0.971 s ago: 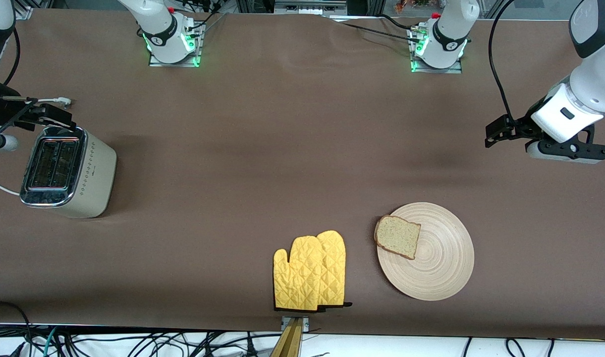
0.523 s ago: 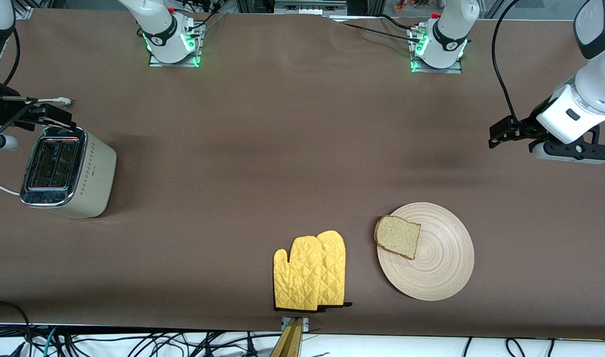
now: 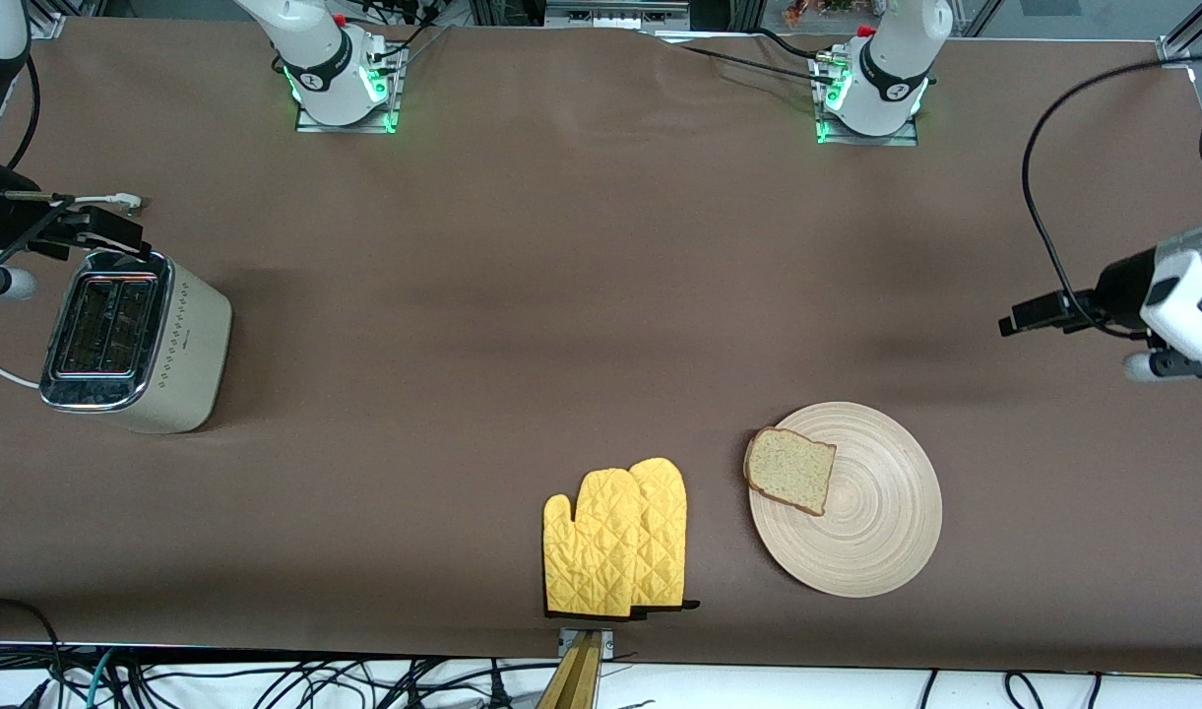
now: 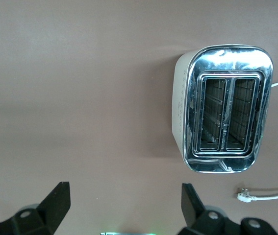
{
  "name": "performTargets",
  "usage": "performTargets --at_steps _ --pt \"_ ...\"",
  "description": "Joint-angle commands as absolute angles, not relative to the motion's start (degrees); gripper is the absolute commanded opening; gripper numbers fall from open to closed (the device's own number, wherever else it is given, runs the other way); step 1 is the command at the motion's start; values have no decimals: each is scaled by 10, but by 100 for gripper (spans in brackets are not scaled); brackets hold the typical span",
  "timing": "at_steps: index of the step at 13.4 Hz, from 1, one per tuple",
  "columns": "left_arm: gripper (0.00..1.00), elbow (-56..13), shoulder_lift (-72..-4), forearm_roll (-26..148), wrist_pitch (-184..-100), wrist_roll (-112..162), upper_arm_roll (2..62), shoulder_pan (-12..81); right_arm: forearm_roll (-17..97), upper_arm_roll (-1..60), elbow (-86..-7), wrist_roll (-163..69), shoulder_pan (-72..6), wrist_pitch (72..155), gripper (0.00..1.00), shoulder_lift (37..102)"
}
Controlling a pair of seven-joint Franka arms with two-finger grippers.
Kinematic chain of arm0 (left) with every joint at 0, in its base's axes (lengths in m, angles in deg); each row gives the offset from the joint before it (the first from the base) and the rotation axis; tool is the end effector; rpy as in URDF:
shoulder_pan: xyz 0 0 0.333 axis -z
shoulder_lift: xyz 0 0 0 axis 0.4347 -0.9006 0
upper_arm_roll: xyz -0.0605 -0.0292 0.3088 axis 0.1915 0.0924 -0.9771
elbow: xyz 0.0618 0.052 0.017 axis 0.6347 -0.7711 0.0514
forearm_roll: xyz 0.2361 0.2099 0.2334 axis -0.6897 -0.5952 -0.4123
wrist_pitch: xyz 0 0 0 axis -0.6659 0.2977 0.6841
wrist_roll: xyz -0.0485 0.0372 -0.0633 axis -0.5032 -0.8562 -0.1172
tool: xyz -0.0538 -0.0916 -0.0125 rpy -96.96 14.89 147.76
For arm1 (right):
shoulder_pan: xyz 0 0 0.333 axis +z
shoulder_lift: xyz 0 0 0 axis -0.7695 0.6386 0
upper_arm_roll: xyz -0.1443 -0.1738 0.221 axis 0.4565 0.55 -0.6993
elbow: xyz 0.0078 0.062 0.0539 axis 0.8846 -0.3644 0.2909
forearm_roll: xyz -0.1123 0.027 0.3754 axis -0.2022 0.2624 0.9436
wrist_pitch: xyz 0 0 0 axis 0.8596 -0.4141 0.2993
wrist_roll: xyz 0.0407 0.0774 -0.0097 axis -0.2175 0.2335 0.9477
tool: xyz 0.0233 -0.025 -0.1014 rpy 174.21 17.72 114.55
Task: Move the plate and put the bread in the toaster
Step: 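Lower the left gripper beside the rim of the wooden plate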
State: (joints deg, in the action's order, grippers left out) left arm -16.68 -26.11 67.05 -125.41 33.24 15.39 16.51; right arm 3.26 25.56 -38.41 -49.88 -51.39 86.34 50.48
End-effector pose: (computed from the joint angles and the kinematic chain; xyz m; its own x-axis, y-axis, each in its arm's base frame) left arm 0.6172 0.0629 0.4648 0.9792 0.1519 -0.1342 0.1826 -0.9487 0.2582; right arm 0.5718 -0.0256 0.5664 0.9912 -0.0053 -0.1323 -0.0058 -1.0000 -0.0035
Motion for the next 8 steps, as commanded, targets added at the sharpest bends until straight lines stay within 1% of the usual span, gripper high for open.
performTargets --at_steps 1,3,4,5,8 --pt "100 -103 -347 732 -1248 409 158 126 29 255 -373 -503 -514 860 100 508" --pt "100 -33 -435 772 -1248 494 158 106 29 255 -373 -503 -514 860 100 508" --pt "100 -11 -472 795 -1249 516 158 92 29 255 -373 -503 -514 860 100 508" --pt "100 -7 -500 832 -1249 544 158 80 30 255 -373 -503 -514 860 100 508" --pt "100 -13 -544 934 -1249 612 158 50 30 255 -373 -503 -514 860 100 508"
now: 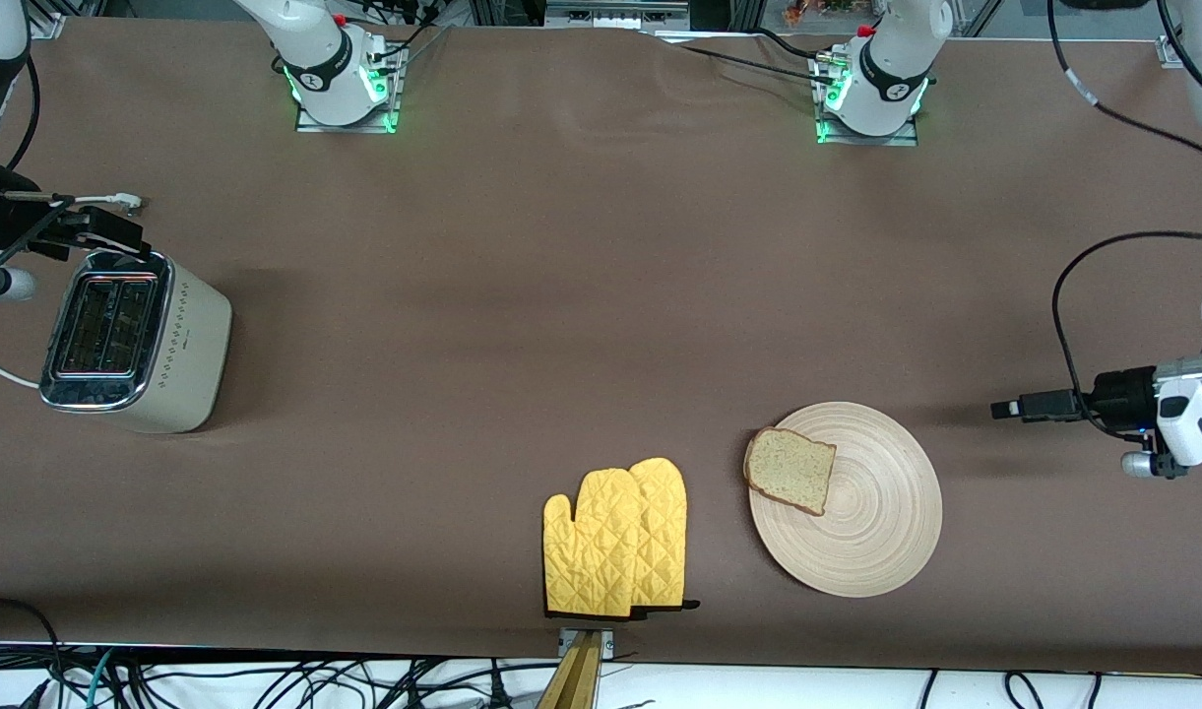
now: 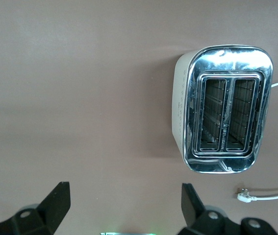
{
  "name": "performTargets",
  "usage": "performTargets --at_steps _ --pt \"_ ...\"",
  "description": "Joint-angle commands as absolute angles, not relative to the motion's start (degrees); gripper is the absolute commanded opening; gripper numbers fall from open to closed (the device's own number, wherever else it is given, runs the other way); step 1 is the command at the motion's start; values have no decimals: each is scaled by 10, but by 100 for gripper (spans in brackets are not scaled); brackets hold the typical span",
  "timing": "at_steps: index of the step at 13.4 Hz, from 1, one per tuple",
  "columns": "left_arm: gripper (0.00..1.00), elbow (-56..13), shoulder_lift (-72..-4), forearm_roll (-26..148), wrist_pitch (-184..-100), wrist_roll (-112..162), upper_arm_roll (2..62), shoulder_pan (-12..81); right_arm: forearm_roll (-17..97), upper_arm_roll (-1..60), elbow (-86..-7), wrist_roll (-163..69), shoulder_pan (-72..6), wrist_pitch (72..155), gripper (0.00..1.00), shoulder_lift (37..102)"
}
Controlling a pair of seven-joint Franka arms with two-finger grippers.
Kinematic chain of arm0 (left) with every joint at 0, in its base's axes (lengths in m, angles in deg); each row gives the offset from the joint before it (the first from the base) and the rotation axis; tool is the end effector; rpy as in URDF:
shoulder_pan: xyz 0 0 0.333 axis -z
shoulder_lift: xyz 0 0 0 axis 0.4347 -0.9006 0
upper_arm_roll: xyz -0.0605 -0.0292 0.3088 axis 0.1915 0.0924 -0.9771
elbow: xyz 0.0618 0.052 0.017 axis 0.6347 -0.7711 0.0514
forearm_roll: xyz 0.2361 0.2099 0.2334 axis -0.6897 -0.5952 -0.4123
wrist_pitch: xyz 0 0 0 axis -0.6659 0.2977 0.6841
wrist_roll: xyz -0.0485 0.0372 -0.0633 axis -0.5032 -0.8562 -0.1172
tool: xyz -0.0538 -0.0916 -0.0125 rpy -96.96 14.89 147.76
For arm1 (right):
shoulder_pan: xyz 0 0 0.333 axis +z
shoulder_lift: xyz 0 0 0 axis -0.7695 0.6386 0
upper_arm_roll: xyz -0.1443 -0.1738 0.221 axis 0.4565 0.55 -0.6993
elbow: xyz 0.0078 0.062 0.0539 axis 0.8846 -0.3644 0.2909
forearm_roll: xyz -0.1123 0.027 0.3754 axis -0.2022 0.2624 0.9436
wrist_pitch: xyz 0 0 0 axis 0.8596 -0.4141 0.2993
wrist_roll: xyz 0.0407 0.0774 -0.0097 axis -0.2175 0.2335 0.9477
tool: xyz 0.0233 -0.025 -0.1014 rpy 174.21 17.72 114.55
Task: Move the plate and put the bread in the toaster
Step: 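Lower the left gripper beside the rim of the wooden plate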
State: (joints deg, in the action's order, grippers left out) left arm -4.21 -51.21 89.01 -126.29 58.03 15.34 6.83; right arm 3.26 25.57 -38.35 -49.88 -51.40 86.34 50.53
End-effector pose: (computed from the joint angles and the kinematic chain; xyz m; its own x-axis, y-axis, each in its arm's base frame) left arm 0.6743 0.1613 0.2879 0.9941 0.0540 -0.0938 0.1017 -0.7617 0.6399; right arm 0.5721 -0.0258 0.5664 0.9912 -0.0056 -0.1321 -0.0062 -1.0000 -0.0035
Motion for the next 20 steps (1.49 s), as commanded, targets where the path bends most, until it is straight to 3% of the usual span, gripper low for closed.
performTargets --at_steps 1,12,16,20 --pt "100 -7 -565 960 -1250 617 158 47 30 255 -373 -503 -514 860 100 508" --pt "100 -4 -663 1111 -1308 680 162 55 30 255 -373 -504 -514 861 100 508" --pt "86 -3 -687 1183 -1321 676 162 57 30 255 -373 -503 -513 861 100 508" --pt "86 17 -687 1178 -1343 670 159 77 31 255 -373 -504 -514 861 100 508"
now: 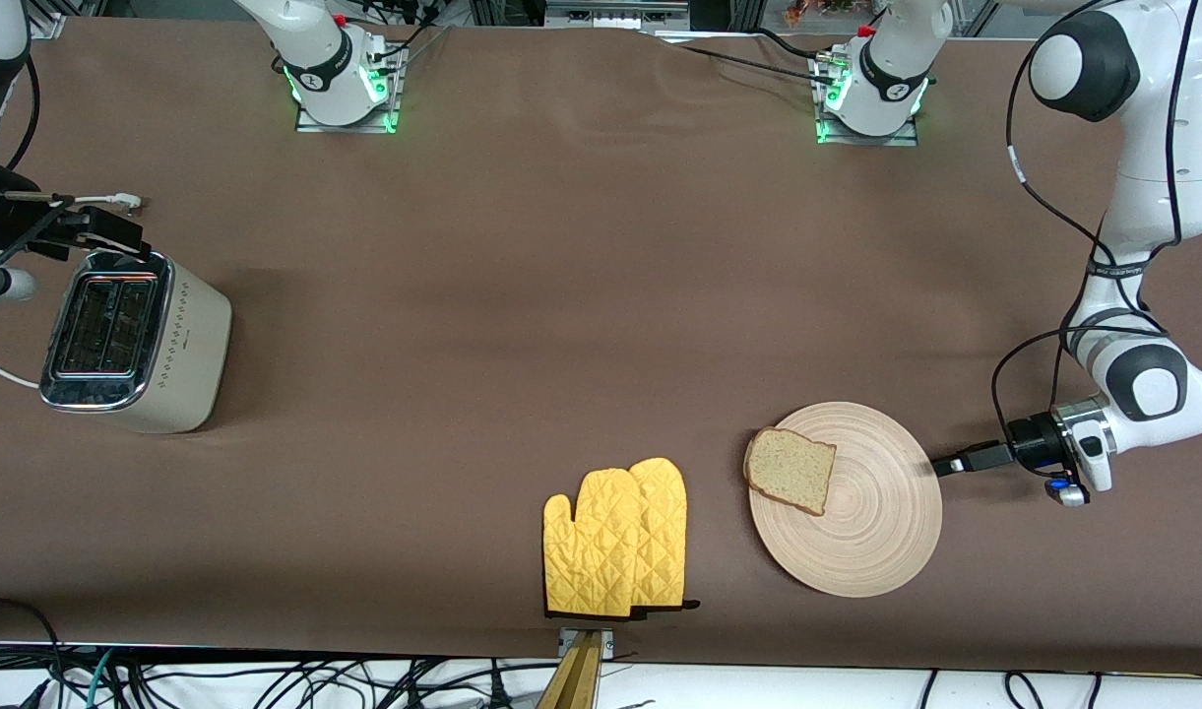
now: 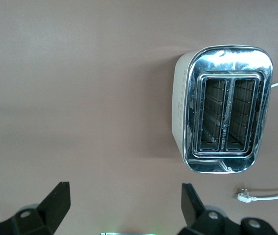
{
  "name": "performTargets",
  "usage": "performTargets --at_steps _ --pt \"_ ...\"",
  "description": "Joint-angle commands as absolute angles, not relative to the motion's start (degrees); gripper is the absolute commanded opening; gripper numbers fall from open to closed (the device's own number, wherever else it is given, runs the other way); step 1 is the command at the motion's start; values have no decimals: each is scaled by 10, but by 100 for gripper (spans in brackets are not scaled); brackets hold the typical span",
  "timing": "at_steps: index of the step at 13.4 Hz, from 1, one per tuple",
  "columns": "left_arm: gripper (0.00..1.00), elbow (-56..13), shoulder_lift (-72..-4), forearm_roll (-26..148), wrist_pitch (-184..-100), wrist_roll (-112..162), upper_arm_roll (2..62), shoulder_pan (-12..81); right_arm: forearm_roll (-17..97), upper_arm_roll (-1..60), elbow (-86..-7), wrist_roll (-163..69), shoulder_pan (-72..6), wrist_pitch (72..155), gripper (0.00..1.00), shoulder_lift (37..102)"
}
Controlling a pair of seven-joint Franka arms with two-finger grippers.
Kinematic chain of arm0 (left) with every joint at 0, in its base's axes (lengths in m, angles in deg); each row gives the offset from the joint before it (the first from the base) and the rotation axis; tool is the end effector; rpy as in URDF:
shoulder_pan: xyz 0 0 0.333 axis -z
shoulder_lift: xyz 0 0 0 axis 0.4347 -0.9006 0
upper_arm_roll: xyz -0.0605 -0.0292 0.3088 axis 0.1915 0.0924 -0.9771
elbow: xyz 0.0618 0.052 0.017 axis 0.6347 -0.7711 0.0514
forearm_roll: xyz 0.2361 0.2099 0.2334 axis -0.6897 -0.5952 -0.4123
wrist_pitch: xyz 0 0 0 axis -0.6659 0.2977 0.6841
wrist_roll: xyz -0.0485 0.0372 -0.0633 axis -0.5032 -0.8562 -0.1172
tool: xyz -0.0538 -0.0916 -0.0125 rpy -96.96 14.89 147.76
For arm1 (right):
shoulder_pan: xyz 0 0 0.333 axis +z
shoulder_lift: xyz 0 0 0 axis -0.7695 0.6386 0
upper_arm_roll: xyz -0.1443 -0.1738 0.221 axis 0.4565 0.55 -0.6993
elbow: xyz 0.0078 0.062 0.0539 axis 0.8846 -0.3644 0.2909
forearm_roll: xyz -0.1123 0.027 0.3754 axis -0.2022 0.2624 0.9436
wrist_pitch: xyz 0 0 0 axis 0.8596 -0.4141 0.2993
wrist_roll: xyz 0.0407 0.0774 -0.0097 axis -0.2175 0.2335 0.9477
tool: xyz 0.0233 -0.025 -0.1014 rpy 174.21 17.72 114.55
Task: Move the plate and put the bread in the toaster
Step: 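Lower the left gripper beside the rim of the wooden plate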
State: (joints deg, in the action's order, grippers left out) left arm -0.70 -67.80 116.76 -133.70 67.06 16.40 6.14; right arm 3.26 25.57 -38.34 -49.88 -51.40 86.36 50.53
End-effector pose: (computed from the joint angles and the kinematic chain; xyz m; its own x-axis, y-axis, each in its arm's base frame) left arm 0.6923 0.1514 0.1367 0.9520 0.2974 -0.0726 0.2045 -0.4413 0.8738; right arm 0.5721 -0.0258 0.5665 0.9913 -0.0056 -0.1316 -0.0062 -1.0000 -0.0035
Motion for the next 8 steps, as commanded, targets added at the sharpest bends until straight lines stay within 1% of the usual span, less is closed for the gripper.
performTargets --at_steps 1,2,3,4,5,6,8 --pt "86 17 -687 1179 -1343 655 159 83 31 255 -373 -504 -514 861 100 508" --pt "73 17 -687 1178 -1343 643 158 85 31 255 -373 -504 -514 862 100 508" --pt "50 17 -687 1173 -1343 649 157 85 31 255 -373 -503 -514 862 100 508" --pt "32 15 -688 1163 -1343 653 158 85 31 255 -373 -504 -514 862 100 508" --pt "23 13 -688 1155 -1343 659 158 85 31 255 -373 -504 -514 862 100 508" --pt "21 13 -687 1155 -1343 668 158 85 31 255 -373 -504 -514 862 100 508" --pt "21 12 -688 1156 -1343 671 158 84 31 255 -373 -504 -514 863 100 508"
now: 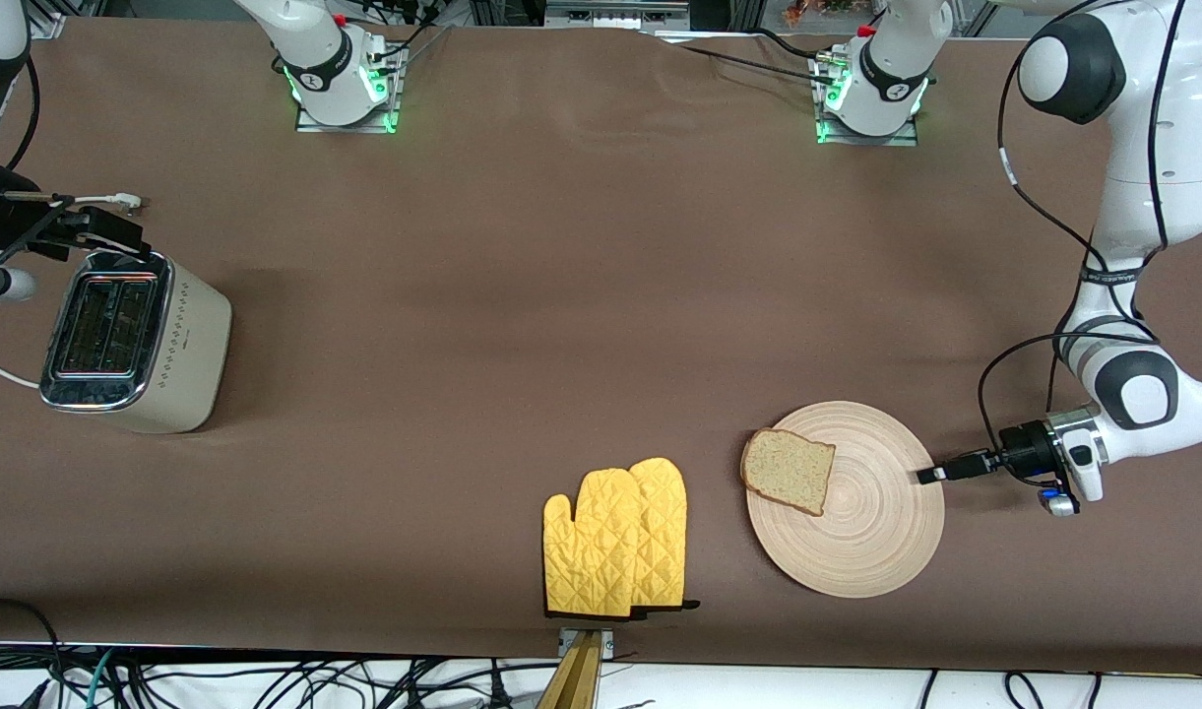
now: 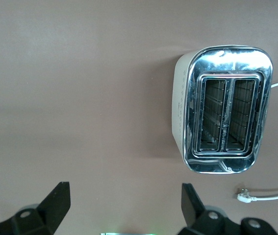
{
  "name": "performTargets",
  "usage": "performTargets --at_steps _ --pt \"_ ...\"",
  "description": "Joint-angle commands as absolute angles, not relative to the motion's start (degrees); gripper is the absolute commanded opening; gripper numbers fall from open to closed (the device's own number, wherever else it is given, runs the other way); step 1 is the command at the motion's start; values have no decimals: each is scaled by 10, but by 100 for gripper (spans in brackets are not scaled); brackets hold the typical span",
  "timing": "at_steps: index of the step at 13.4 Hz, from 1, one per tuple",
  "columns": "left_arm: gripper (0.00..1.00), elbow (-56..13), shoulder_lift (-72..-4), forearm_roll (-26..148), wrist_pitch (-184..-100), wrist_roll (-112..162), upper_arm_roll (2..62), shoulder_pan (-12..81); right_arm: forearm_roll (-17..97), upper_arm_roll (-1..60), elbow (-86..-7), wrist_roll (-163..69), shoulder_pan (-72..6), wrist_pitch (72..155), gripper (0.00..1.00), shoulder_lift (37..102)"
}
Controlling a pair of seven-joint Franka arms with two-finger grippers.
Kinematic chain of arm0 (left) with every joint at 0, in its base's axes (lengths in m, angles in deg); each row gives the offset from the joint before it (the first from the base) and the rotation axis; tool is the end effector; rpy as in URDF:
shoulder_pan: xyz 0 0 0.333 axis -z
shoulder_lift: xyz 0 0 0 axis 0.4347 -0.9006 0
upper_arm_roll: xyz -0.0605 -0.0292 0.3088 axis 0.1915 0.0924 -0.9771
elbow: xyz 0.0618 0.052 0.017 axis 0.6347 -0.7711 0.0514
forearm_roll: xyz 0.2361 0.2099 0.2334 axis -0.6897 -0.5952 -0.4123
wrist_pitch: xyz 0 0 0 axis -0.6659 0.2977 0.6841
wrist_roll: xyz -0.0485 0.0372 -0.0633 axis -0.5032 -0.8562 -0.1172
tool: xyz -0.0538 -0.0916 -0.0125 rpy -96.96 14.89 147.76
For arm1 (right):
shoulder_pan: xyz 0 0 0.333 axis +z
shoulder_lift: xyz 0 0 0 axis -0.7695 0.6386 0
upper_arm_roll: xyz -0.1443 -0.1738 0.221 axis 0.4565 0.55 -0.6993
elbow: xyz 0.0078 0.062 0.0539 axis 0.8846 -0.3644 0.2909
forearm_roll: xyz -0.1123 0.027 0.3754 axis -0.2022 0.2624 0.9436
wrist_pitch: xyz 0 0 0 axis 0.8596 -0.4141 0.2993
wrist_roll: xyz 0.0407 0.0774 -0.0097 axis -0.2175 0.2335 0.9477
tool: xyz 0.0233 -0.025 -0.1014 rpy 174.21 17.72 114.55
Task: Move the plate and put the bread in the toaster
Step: 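Lower the left gripper beside the rim of the wooden plate, then push the wooden plate with bread toward the table center with the left gripper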
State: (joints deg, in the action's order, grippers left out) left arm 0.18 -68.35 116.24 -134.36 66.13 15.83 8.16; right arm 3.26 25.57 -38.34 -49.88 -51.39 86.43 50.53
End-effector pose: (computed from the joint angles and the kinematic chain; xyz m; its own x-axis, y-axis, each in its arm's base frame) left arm 0.6988 0.1349 0.1347 0.9569 0.2800 -0.0765 0.2044 -0.4630 0.8625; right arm 0.5723 -0.0257 0.5666 0.9915 -0.0055 -0.1304 -0.0060 -1.0000 -0.0034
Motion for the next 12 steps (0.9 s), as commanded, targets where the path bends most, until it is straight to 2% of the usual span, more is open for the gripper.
performTargets --at_steps 1,4,5,7,9,12 --pt "21 11 -688 1157 -1343 671 158 83 31 255 -373 -504 -514 863 100 508" --pt "18 11 -687 1162 -1343 667 158 83 37 255 -373 -504 -515 863 100 508" --pt "14 12 -686 1156 -1340 663 158 83 38 255 -373 -503 -515 863 100 508" --pt "14 12 -686 1155 -1325 667 159 84 39 255 -373 -503 -515 862 100 508" --pt "0 13 -684 1155 -1323 667 161 84 41 255 -373 -503 -515 863 100 509" --pt "0 13 -682 1156 -1319 667 163 85 41 255 -373 -503 -514 866 100 519"
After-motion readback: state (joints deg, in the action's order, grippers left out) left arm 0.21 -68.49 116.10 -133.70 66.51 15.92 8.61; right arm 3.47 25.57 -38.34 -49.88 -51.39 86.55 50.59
